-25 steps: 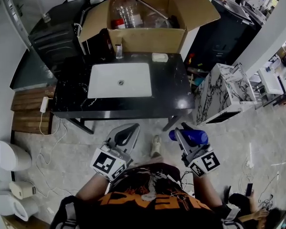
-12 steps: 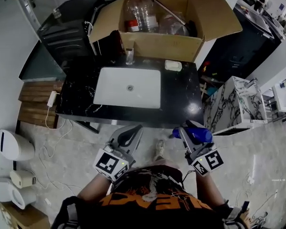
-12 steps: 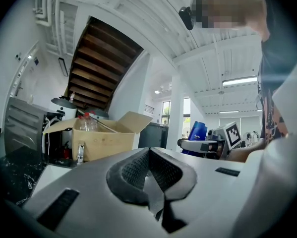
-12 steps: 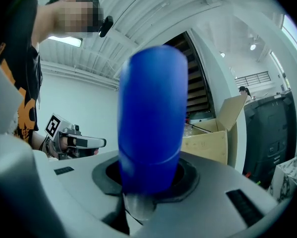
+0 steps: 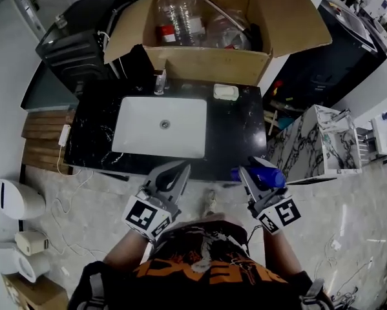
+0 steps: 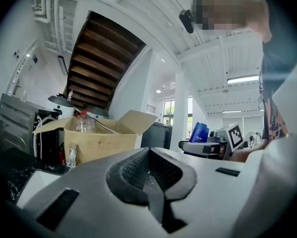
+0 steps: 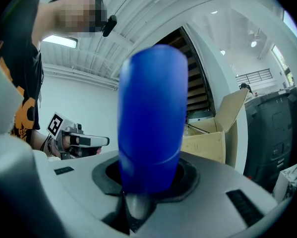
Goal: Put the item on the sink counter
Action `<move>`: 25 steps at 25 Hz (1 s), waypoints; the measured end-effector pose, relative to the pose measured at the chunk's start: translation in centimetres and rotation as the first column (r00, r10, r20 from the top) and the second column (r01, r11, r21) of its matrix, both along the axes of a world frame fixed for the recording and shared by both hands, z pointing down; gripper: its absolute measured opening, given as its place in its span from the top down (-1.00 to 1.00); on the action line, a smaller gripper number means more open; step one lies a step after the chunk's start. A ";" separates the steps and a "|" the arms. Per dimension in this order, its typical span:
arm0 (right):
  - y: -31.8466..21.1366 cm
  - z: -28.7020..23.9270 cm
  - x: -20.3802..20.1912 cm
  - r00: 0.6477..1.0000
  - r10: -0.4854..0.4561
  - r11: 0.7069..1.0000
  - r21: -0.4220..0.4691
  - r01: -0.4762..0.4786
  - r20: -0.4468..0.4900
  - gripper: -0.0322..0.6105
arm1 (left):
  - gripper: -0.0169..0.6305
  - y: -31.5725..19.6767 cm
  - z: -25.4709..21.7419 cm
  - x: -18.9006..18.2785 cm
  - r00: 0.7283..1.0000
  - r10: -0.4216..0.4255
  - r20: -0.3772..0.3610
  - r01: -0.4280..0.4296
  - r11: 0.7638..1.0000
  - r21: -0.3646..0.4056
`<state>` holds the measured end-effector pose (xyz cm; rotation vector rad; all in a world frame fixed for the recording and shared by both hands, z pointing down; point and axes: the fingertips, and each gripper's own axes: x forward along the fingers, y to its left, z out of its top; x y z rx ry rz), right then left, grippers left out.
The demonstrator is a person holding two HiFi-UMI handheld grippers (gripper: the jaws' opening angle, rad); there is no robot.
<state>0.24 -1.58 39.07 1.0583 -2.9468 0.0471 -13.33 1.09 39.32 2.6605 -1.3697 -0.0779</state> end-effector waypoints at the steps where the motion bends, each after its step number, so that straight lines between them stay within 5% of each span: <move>1: -0.7 0.0 0.3 1.000 0.002 1.000 0.003 -0.002 0.005 0.50 | 0.89 -0.8 0.0 0.3 1.000 0.002 0.004 -0.002 1.000 -0.002; 25: -16.4 1.1 5.9 1.000 -0.020 1.000 0.006 0.021 -0.018 0.50 | 0.89 -15.7 1.9 7.6 1.000 0.019 -0.019 -0.020 1.000 -0.018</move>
